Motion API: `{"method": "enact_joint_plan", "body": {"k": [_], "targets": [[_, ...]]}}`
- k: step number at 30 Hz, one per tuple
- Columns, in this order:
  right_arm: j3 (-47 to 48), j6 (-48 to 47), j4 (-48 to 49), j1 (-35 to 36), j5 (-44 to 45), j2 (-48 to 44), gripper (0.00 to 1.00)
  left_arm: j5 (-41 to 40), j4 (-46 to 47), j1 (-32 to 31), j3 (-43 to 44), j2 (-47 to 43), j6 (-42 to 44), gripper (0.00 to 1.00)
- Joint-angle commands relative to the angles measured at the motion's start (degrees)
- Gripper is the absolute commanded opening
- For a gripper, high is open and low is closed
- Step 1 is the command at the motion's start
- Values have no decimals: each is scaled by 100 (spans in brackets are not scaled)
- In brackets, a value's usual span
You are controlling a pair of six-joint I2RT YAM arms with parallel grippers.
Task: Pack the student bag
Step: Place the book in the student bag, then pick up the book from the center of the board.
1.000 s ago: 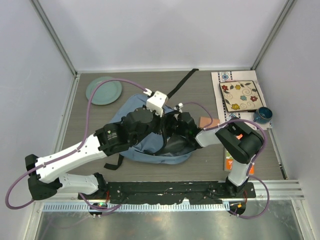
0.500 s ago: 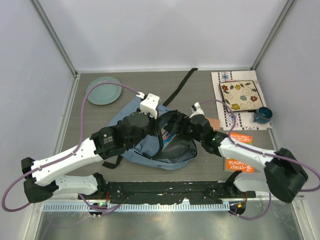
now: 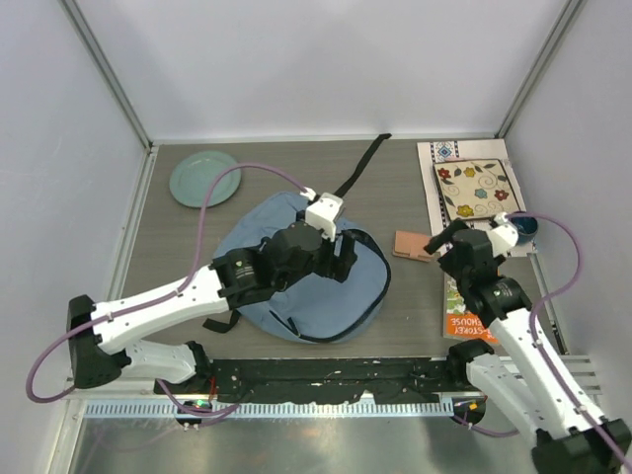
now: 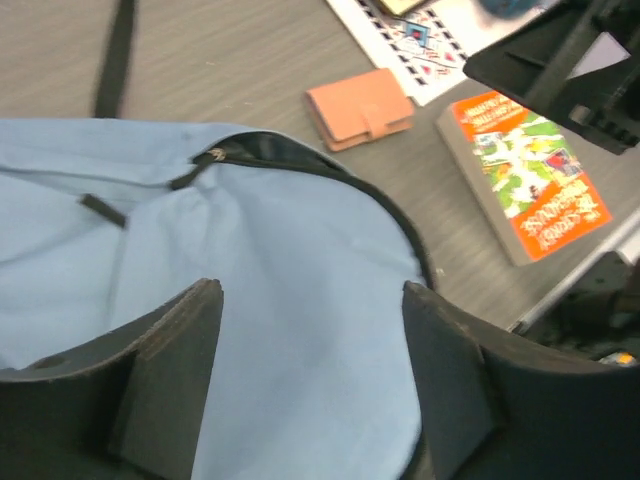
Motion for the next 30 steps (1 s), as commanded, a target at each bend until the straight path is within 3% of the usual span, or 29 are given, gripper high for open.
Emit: {"method": "enact_joint_plan", "body": {"k": [1, 3, 4, 8, 20, 25, 30], "targets": [[185, -807, -762, -1756, -497, 500, 98, 602, 898, -139, 484, 386, -220, 80], [185, -957, -762, -2390, -1131, 877, 98, 786, 1206, -148, 650, 710, -299, 92], [176, -1105, -762, -2837, -1237, 966, 98, 882, 1320, -148, 721, 843, -326, 94], [229, -1098, -762, -3368, -1282, 1055, 98, 1261, 1917, -148, 1011, 1721, -501, 99], [45, -123, -1053, -3983, 915, 1406, 100, 2237, 2068, -95, 2479, 4085, -1213, 100], [-140, -342, -500, -4764, 179, 1836, 100, 2755, 2139, -25, 2927, 4728, -1450, 99], [-517, -562, 125, -4880, -499, 2285, 100, 2957, 2138, -25, 3252, 5325, -1591, 100]]}}
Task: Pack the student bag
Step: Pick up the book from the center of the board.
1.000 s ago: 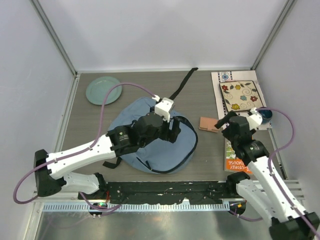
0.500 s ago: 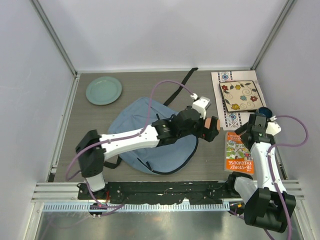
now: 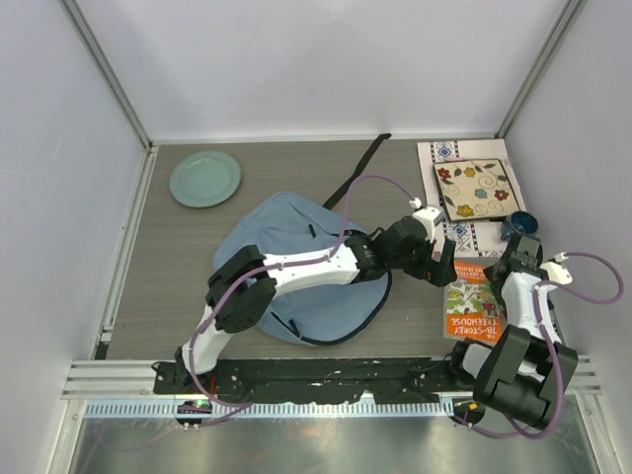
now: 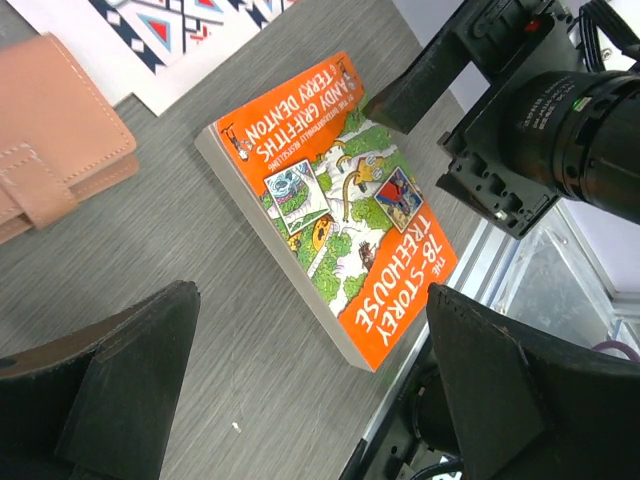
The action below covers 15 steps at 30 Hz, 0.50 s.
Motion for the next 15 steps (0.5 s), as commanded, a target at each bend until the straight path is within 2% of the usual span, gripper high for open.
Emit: {"method": "enact_joint_plan", "body": {"k": [1, 10, 15], "targets": [[-251, -234, 761, -135, -543, 196, 100, 376, 257, 41, 387, 430, -258, 99], [-699, -437, 1061, -136, -2018, -32, 95, 596, 423, 23, 458, 1177, -671, 99], [-796, -489, 895, -136, -2732, -164, 91, 851, 520, -29, 625, 1416, -812, 98]]}}
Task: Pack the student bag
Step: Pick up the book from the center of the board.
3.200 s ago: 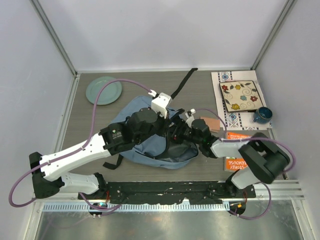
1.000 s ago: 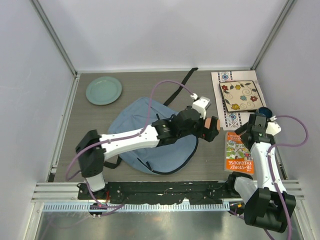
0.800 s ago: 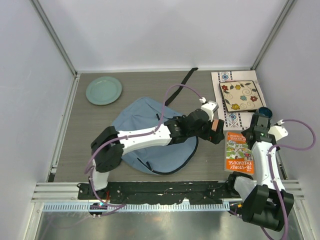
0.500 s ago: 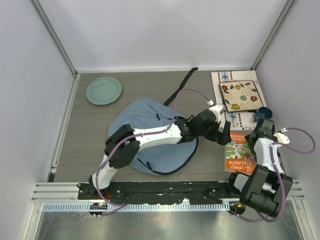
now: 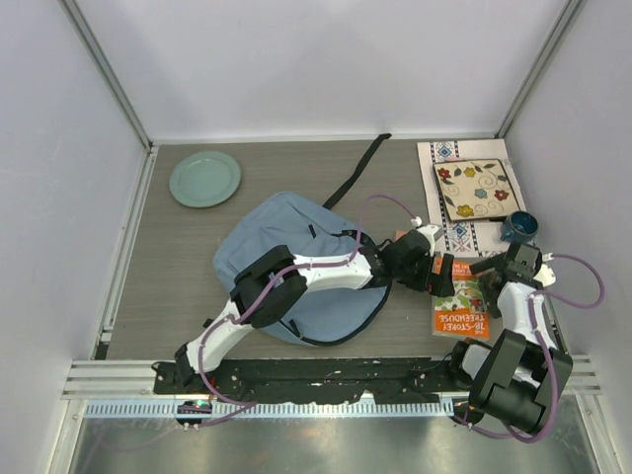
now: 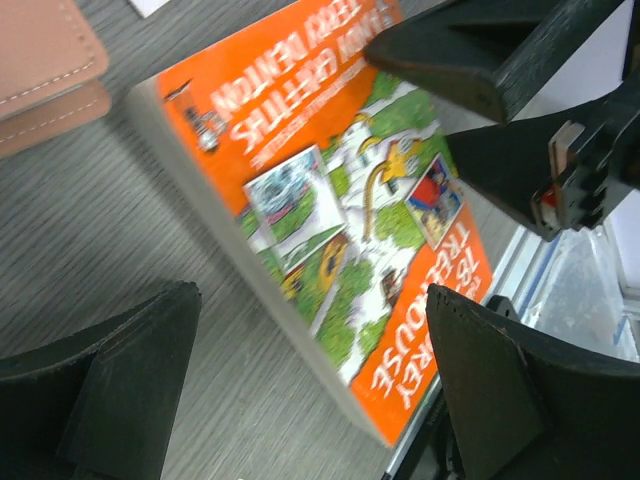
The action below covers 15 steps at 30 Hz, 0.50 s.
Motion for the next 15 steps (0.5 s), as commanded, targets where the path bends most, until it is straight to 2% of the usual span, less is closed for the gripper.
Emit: {"method": "enact_joint_plan", "body": {"k": [1, 7, 9, 10, 11, 13, 14, 15], "targets": [[-147, -199, -304, 6, -1086, -138, 90, 333, 310, -58, 304, 172, -185, 98], [-200, -365, -506, 6, -1517, -481, 86, 395, 557, -67, 41, 49, -334, 94], [-235, -383, -541, 6, -1693, -525, 85, 404, 583, -58, -56, -29, -352, 90], [-244, -409, -533, 6, -1755, -534, 84, 395, 618, -67, -91, -56, -369, 85], [-253, -392, -533, 6, -1807, -534, 83, 412, 653, -67, -144, -82, -387, 73], [-218, -392, -612, 7, -1852, -551, 82, 535, 776, -67, -171, -161, -492, 61], [-226, -392, -638, 6, -1852, -577, 81, 561, 811, -75, -188, -205, -510, 51], [-200, -383, -656, 6, -1843, -586, 81, 605, 846, -75, -188, -241, -536, 47]]}}
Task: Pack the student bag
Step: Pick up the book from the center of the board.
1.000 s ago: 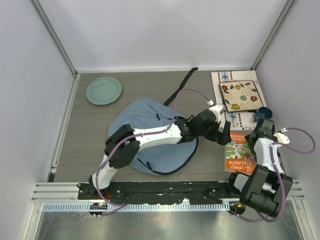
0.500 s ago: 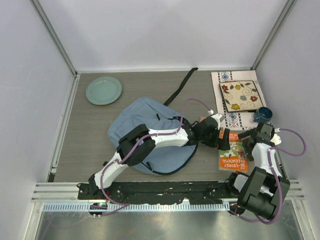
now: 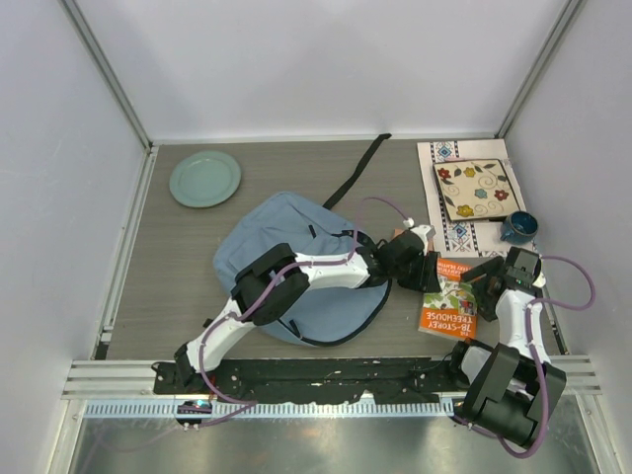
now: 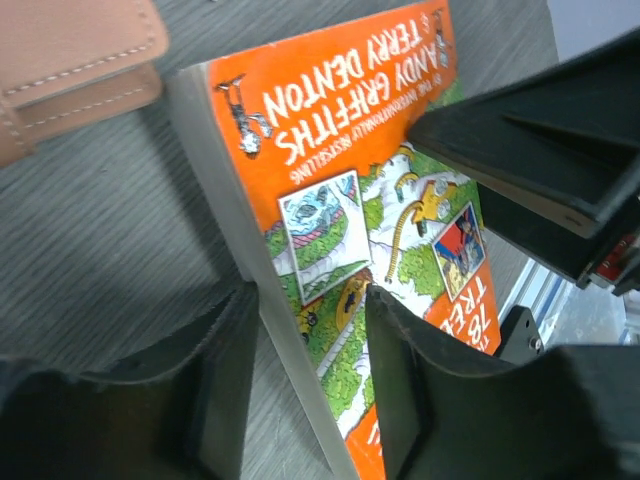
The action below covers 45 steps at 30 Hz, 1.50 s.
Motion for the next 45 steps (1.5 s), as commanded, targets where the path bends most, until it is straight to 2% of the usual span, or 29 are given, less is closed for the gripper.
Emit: {"method": "enact_joint_plan", "body": {"k": [1, 2, 7, 13, 16, 19, 20, 26, 30, 33, 34, 36, 37, 45], "targets": [[-10, 65, -223, 41, -744, -153, 81, 492, 613, -176, -44, -431, -272, 43], [-10, 73, -240, 41, -744, -154, 81, 501, 613, -176, -44, -475, -263, 38], [-27, 73, -232, 50, -700, -171, 80, 562, 709, -211, -132, -739, -289, 33], [-27, 82, -249, 50, -682, -207, 80, 597, 964, -220, -378, -959, -395, 32], [-36, 82, -241, 50, -673, -207, 80, 729, 982, -220, -308, -819, -465, 35], [-36, 74, -241, 50, -700, -215, 80, 949, 965, -220, -168, -564, -641, 42], [-36, 73, -241, 50, -700, -215, 80, 966, 904, -220, -132, -511, -685, 49], [-36, 73, -232, 59, -700, -215, 80, 791, 271, -211, -70, -335, -738, 51], [-27, 47, -214, 50, -709, -198, 80, 712, 218, -202, -97, -309, -720, 47], [-10, 47, -214, 50, -735, -180, 80, 799, 261, -176, -71, -256, -738, 40], [-10, 38, -205, 50, -752, -180, 80, 861, 270, -167, -36, -247, -729, 30], [25, 12, -214, 50, -770, -172, 80, 966, 261, -132, 26, -186, -711, 19], [34, 12, -240, 59, -779, -180, 81, 1036, 279, -132, 78, -168, -711, 1], [578, 65, -740, 50, -560, -329, 84, 1388, 113, -132, 167, -535, -72, 0]]}}
